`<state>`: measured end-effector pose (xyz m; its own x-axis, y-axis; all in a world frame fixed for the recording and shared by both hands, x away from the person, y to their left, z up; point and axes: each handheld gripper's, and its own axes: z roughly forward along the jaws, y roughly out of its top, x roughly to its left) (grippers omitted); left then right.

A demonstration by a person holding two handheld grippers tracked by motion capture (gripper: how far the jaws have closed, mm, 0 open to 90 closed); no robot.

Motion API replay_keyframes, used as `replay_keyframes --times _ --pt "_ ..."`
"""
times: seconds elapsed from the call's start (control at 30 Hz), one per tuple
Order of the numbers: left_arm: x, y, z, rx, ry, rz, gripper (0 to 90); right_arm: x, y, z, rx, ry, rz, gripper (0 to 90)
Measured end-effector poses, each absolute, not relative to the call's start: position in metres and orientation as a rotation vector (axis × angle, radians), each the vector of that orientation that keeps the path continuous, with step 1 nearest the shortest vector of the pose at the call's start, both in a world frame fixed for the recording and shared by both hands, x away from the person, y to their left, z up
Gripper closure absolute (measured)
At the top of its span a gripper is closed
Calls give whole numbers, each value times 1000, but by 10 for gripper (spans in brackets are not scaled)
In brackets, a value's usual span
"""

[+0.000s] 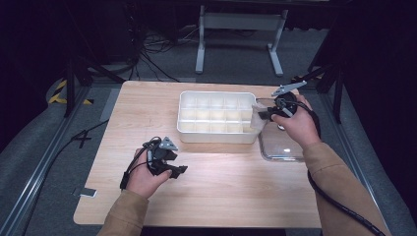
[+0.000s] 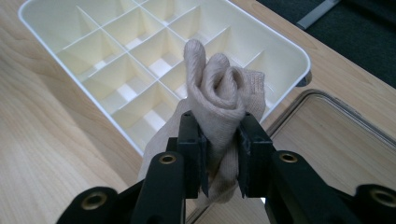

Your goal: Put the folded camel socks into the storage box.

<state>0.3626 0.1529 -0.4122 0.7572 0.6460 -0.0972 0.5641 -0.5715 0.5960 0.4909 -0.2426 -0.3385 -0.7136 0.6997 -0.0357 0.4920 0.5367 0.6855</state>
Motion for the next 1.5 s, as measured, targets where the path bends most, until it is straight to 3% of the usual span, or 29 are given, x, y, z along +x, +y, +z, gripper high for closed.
replay_keyframes --times 0.4,0.87,1.5 --pt "357 164 -415 2341 954 197 395 502 -225 -345 1003 2505 919 740" --pt "349 175 -414 2325 986 201 390 514 -195 -375 922 2542 704 738" --pt "351 172 -416 2332 976 198 387 514 -190 -394 895 2574 558 736"
